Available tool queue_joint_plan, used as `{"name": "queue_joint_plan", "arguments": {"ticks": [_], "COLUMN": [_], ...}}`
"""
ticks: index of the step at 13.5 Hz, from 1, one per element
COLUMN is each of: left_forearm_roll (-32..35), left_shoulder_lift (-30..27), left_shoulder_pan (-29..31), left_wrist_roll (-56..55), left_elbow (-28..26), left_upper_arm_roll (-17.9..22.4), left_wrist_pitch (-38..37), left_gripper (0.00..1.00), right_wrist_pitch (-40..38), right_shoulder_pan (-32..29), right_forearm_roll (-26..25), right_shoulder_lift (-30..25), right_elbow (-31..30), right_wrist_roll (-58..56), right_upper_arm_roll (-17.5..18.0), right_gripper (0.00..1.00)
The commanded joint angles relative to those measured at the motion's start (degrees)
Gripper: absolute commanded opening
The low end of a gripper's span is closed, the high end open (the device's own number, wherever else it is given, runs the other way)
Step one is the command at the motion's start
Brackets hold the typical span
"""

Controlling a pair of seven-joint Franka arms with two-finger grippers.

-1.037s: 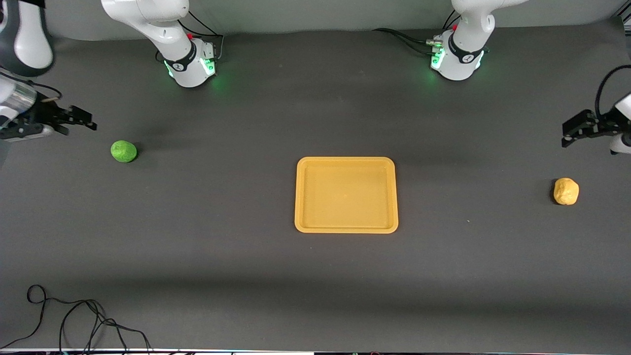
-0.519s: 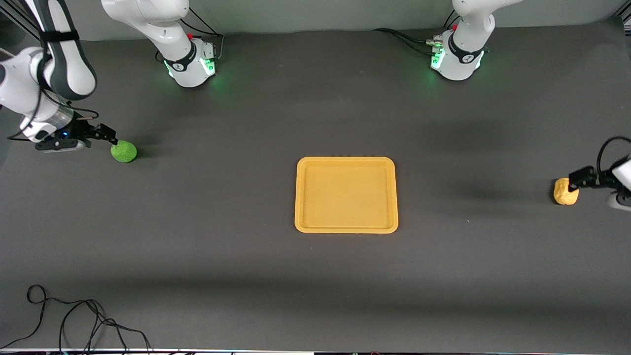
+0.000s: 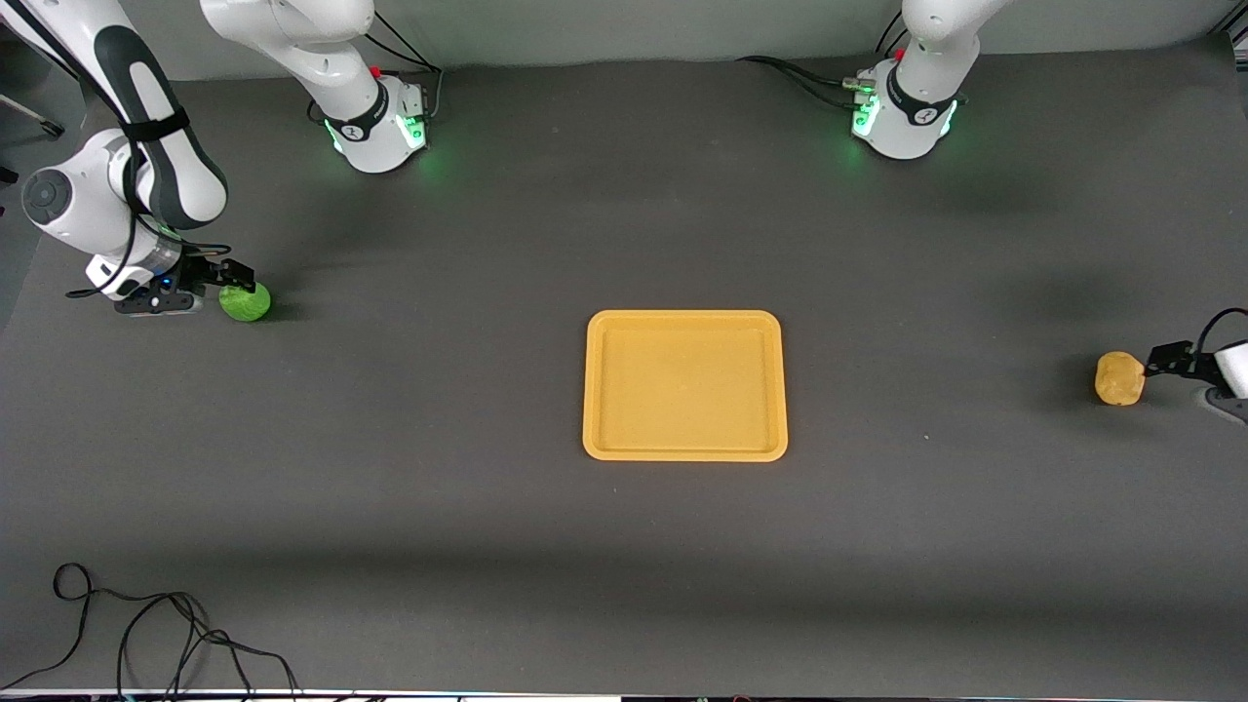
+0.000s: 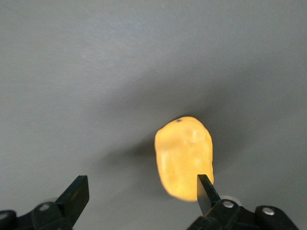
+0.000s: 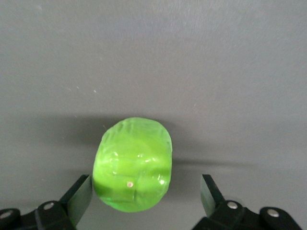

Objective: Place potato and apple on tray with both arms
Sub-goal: 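Lower the right gripper onto the green apple while the left gripper grasps the potato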

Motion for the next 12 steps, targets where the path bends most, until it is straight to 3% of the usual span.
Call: {"name": "queue_joint_plan", "arguments": {"ticks": [1, 3, 4, 5, 7, 8, 9, 12], "left_forearm_roll": [-1.3, -1.4, -1.4, -1.1, -1.3, -1.4, -1.4, -1.7], "left_shoulder_lift": [0.9, 1.7, 2.9, 3.3, 2.9, 2.1, 1.1, -4.2], "left_shoulder_pan": [-1.4, -0.5, 0.4, 0.9, 0.4, -0.6, -2.4, -12.1], "left_wrist_roll": [-4.9, -4.9, -5.9, -6.5, -7.4, -9.7, -14.3, -30.8], "left_elbow": [1.0, -0.4, -0.4, -0.3, -0.1, 0.1, 1.1, 1.1], "left_upper_arm_roll": [-0.6, -0.6, -0.5, -0.4, -0.6, -0.8, -1.0, -1.4], "left_wrist_pitch": [-4.8, -4.1, -4.0, -4.2, -5.7, -8.1, -11.9, -19.1], "left_gripper": [1.00, 0.98, 0.90, 0.66, 0.34, 0.18, 0.07, 0.02], "right_wrist_pitch": [2.2, 3.9, 5.0, 5.4, 5.3, 5.2, 4.8, -0.3], "right_shoulder_pan": [0.2, 0.3, 0.7, 1.3, 2.2, 2.4, 2.6, 4.5], "right_forearm_roll": [1.4, 3.2, 3.8, 3.9, 3.9, 3.9, 3.9, 3.9], "right_shoulder_lift": [2.3, 4.3, 5.0, 5.4, 5.4, 5.4, 5.2, 1.8], "right_elbow": [0.0, 0.2, 0.2, 0.4, 0.6, 0.7, 1.0, 3.9], "right_wrist_roll": [0.5, 0.5, 0.6, 0.5, 0.5, 0.5, 0.6, 0.5], "right_upper_arm_roll": [-0.3, 0.0, 0.3, 0.3, 0.3, 0.3, 0.3, 0.4], "right_gripper": [1.00, 1.00, 1.00, 0.88, 0.47, 0.34, 0.30, 0.27]}}
